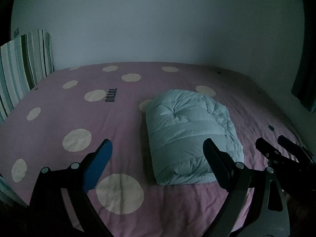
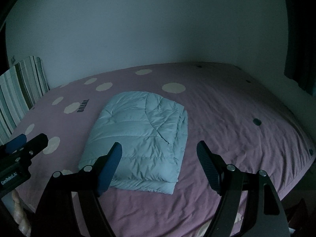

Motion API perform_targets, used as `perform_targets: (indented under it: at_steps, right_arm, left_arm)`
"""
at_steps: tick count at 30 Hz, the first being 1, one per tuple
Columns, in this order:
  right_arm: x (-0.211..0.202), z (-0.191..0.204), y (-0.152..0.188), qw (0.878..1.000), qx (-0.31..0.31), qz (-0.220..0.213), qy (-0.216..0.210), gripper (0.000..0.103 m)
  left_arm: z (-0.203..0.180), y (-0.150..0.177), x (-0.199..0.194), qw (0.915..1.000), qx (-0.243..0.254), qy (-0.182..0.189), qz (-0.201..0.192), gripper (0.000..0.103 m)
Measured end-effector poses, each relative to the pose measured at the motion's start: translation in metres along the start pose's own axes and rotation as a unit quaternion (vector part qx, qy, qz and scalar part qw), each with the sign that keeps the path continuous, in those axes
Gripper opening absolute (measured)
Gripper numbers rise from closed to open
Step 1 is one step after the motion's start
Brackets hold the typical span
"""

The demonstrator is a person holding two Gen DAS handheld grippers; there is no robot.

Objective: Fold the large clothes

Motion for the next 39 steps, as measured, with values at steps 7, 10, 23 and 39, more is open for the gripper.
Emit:
perform_targets:
  at_steps: [7, 10, 23, 39]
  right_arm:
    - [-0.002, 0.002, 0.0, 1.0, -0.001, -0.002, -0.002, 0.077]
    - [-0.002, 0.002, 0.0, 1.0, -0.001, -0.002, -0.002, 0.077]
    - [-0.005, 0.003, 0.0, 1.0, -0.001, -0.005, -0.001, 0.077]
    - [-0.008, 0.004, 0.0, 1.0, -0.001, -0.008, -0.002, 0.077]
  left_arm:
    - [0.002, 0.0, -0.005, 0.9999, 0.004, -0.008, -0.007, 0.098]
    - [0.002, 0.0, -0.009, 0.9999, 0.004, -0.009, -0.011, 0.098]
    - [0.0, -0.002, -0.015, 0.9997, 0.013, -0.013, -0.019, 0.098]
    - [0.002, -0.004, -0.027, 0.9991, 0.019, -0.022, -0.032, 0.099]
Point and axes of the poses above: each gripper's, at about its wrist camera, not at the fingertips, and x roughly the way its jaws point, z to its left, y to its underside, the point moved 8 cm from there along x, roughly the way its jaws point, and after that the axes turned 3 degrees about -z, right-handed, at the moved point
